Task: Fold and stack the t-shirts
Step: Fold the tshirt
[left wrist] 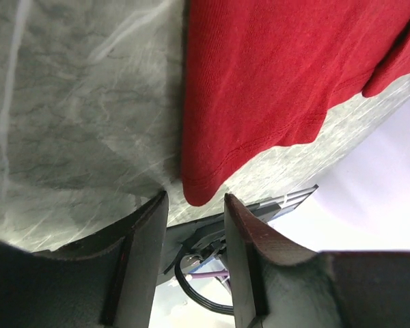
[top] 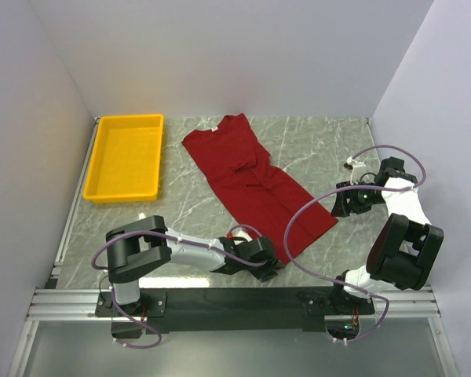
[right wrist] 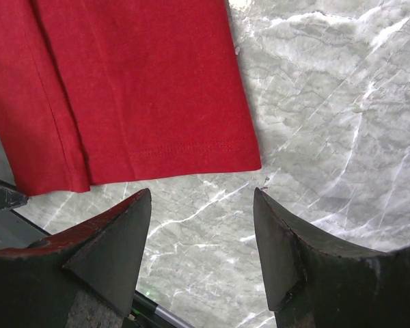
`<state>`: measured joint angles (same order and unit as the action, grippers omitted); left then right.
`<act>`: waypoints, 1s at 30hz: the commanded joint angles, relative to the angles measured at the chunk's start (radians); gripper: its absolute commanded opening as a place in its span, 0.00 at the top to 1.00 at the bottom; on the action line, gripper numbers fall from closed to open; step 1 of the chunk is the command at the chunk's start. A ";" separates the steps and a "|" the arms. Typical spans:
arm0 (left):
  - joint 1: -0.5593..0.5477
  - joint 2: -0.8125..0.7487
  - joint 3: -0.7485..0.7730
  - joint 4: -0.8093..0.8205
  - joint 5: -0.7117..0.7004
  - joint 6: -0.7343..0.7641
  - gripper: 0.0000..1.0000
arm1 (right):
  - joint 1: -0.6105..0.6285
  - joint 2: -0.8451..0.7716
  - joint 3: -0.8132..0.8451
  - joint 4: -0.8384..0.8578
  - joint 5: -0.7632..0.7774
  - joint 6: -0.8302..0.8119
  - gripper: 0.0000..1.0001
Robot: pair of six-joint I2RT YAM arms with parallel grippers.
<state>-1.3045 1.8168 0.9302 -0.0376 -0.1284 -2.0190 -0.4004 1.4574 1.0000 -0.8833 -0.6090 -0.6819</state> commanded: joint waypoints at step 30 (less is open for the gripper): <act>-0.159 0.102 0.004 -0.125 0.007 -0.024 0.99 | -0.017 -0.035 -0.054 -0.028 0.009 -0.053 0.32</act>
<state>-1.4284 1.8633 0.9852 -0.0628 -0.1478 -2.0041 -0.4068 1.4532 0.9699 -0.9024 -0.6086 -0.7094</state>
